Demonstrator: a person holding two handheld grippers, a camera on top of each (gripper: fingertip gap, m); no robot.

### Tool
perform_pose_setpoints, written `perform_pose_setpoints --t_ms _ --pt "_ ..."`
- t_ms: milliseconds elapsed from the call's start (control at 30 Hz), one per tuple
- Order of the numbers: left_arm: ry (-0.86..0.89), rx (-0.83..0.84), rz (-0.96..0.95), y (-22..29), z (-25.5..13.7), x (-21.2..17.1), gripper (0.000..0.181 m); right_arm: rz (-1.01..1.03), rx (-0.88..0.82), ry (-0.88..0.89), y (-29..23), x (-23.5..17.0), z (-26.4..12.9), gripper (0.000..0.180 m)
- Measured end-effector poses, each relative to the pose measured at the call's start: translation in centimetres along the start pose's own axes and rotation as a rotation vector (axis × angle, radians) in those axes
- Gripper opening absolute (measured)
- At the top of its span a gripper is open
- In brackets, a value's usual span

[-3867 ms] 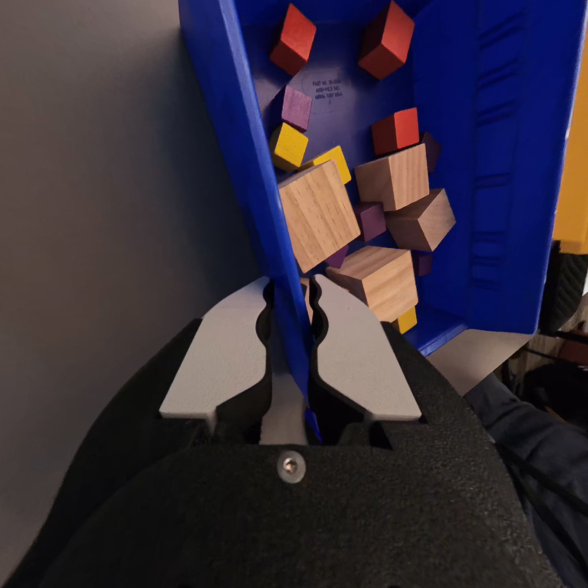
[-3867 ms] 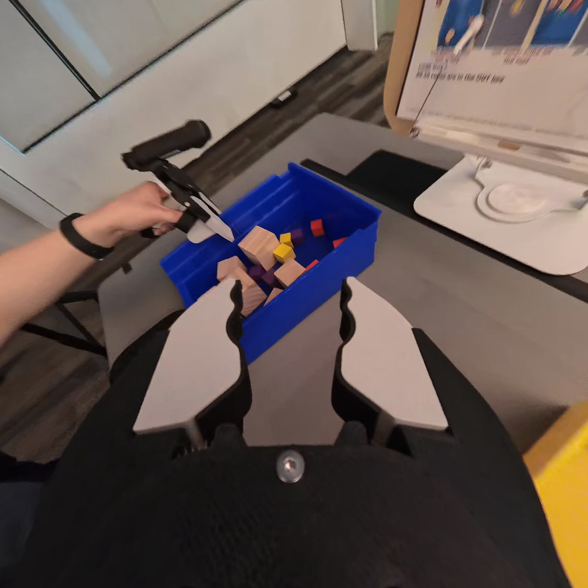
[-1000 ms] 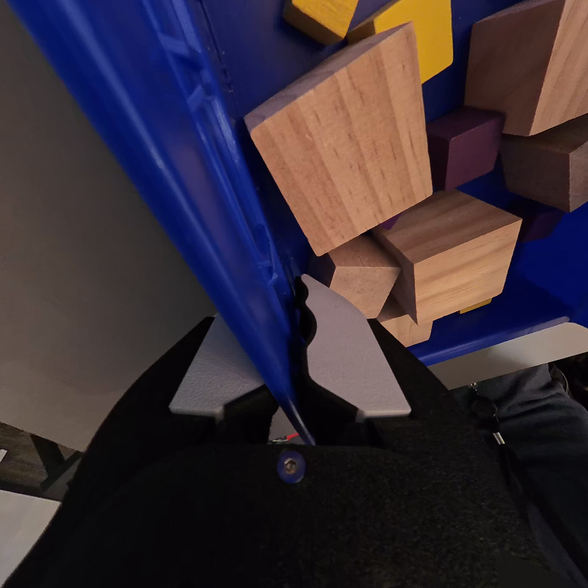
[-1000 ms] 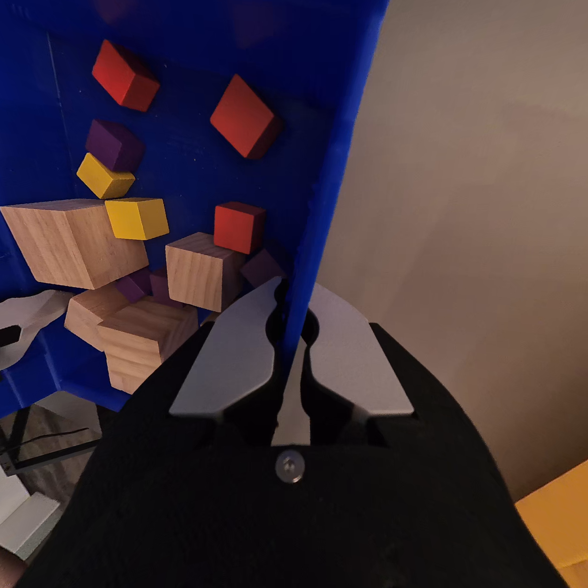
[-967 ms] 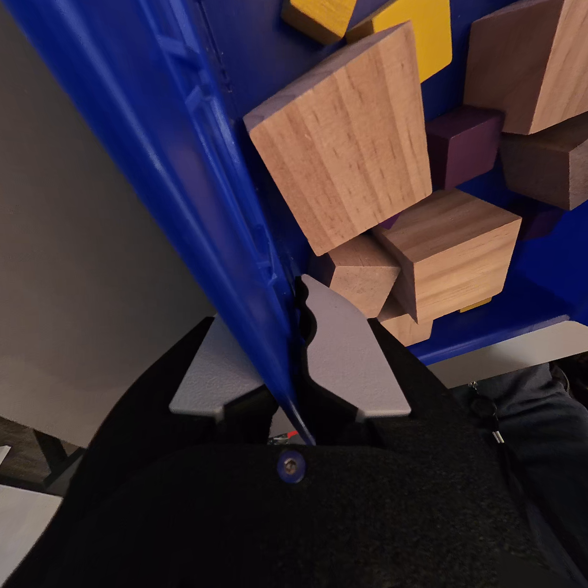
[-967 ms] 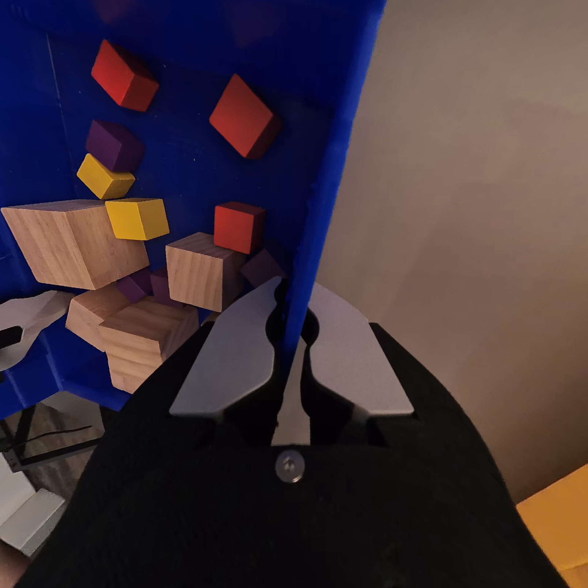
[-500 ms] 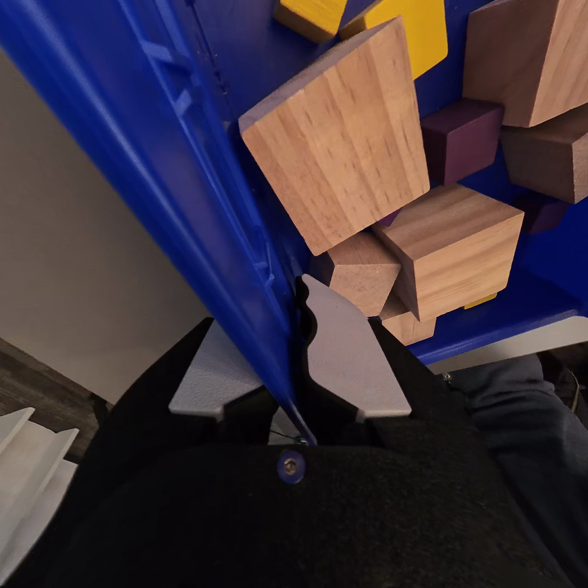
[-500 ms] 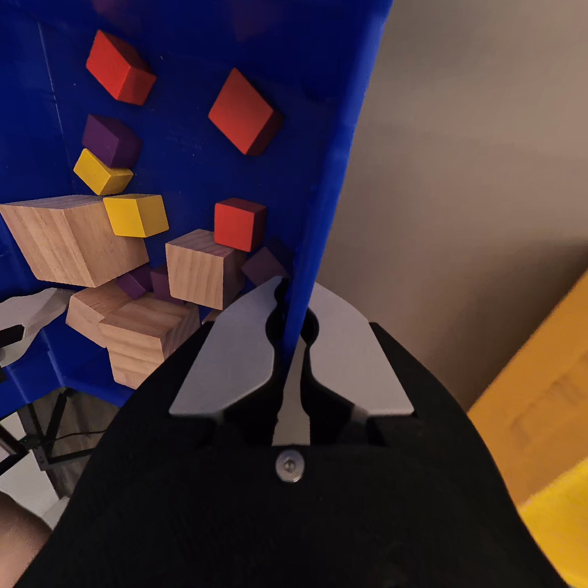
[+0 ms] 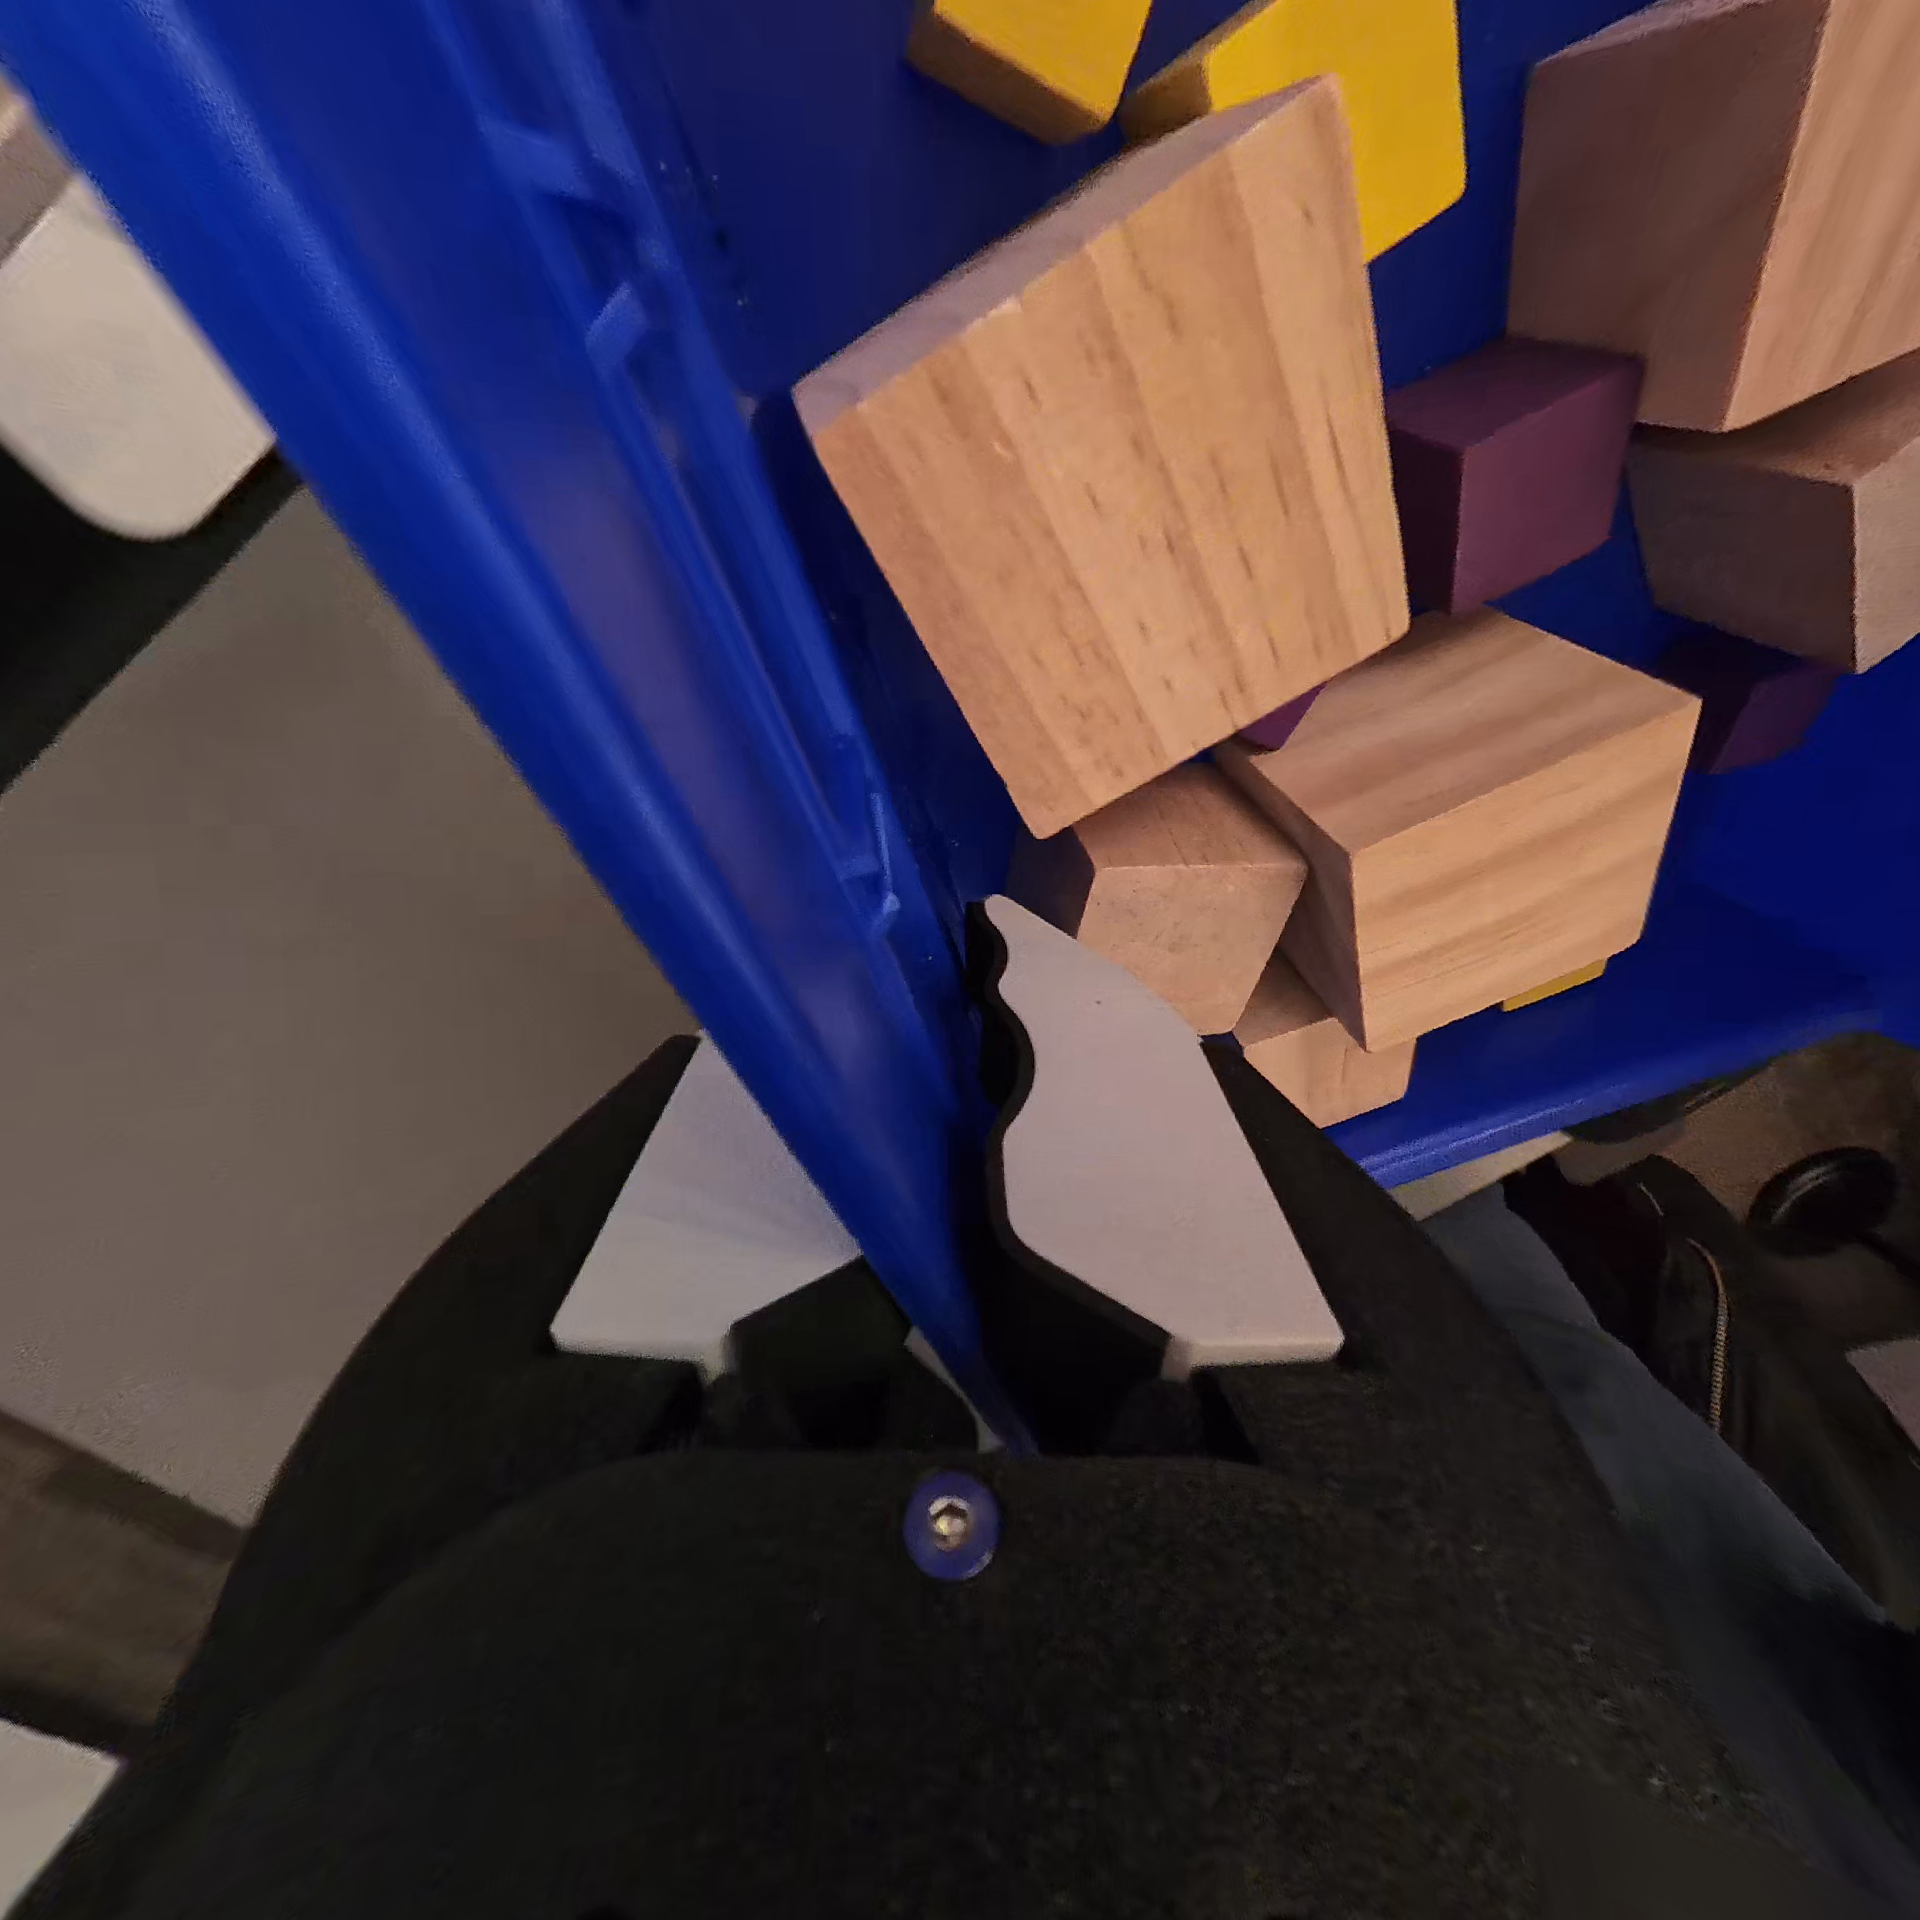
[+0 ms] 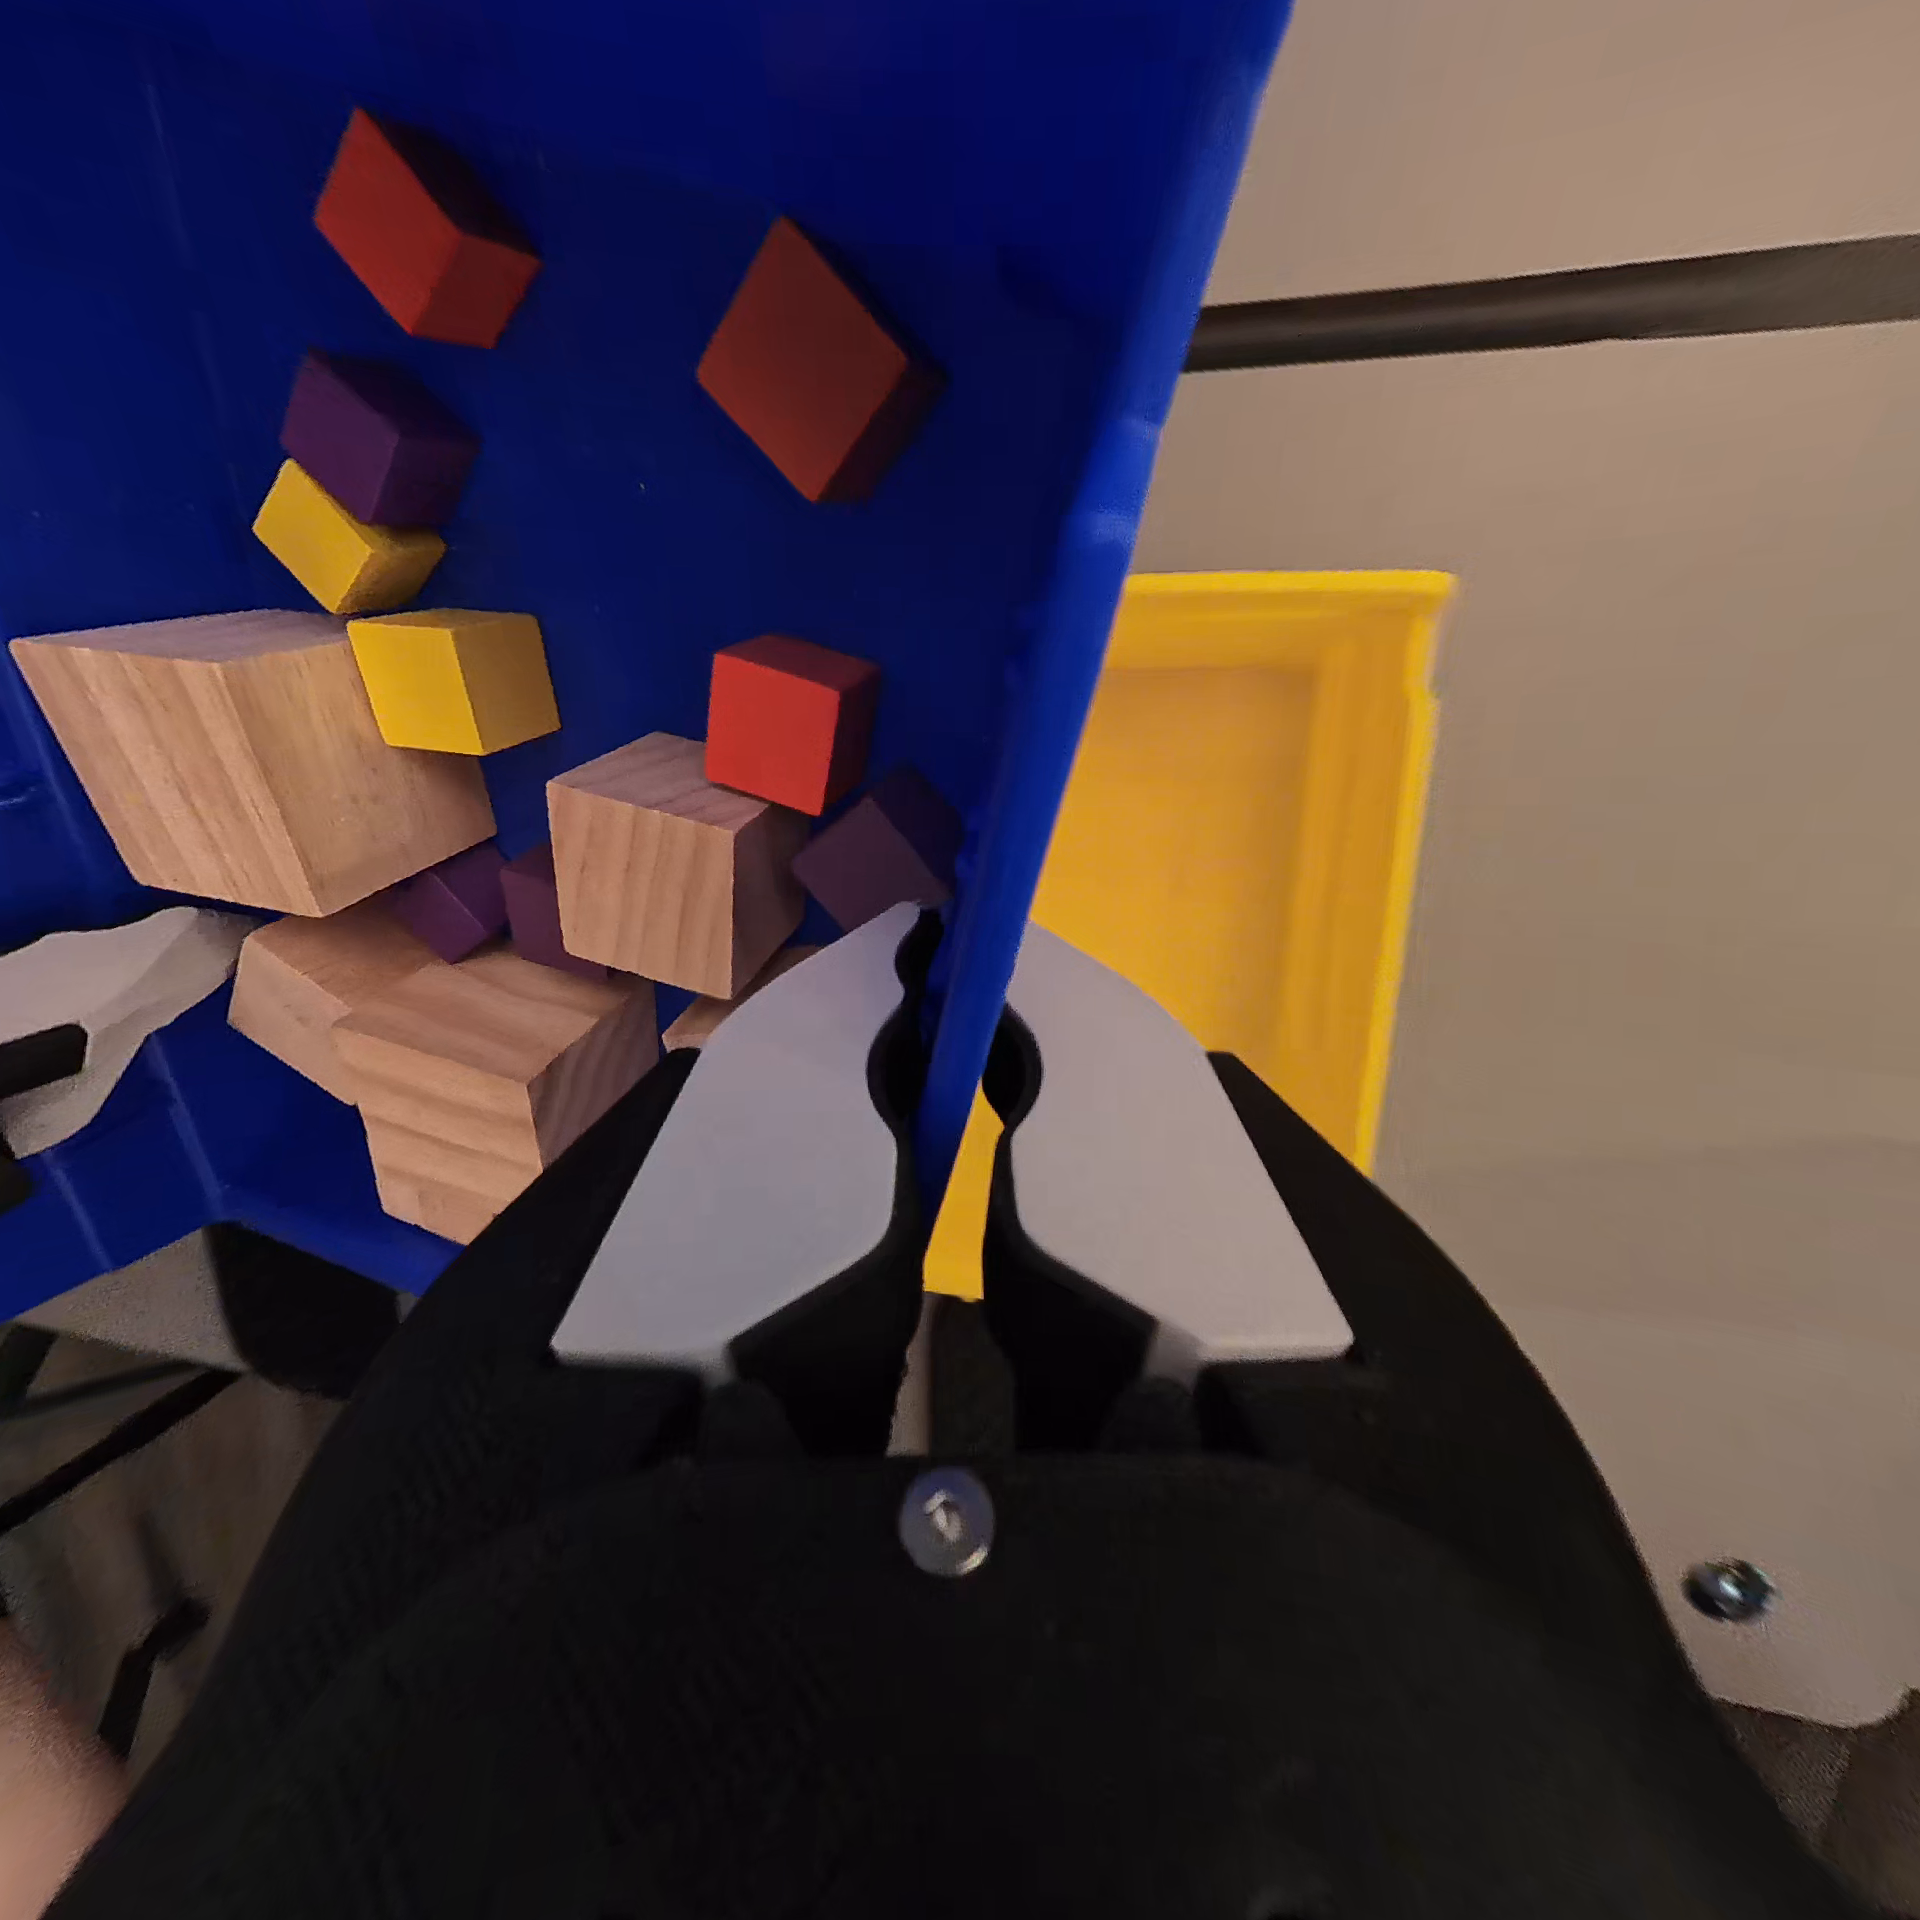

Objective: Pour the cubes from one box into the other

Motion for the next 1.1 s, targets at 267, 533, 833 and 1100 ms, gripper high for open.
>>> perform_pose_setpoints --t_ms 267,533,833,1100 --pt "-0.003 0.066 0.123 5.7 1.9 7.5 0.006 0.064 -0.006 0.068 9.9 1.1 -1.4 0.007" --pt "0.052 0.189 0.135 5.3 1.9 10.2 0.006 0.072 0.083 0.143 11.6 3.0 -0.4 0.007" --pt "0.169 0.286 0.204 6.3 2.4 10.9 0.006 0.064 0.093 0.319 12.8 2.3 -1.1 0.006" --pt "0.220 0.382 0.250 6.9 2.9 10.1 0.007 0.071 0.099 0.452 13.2 0.3 -0.7 0.006"
Point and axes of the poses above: each gripper's, where its closed fingertips meet, z out along the fingers, x out of its top, y = z × x across the jaws, the point moved 1 cm from there along -z, back along the fingers, and after that the axes turned 11 degrees about z, right-handed, at the moved point
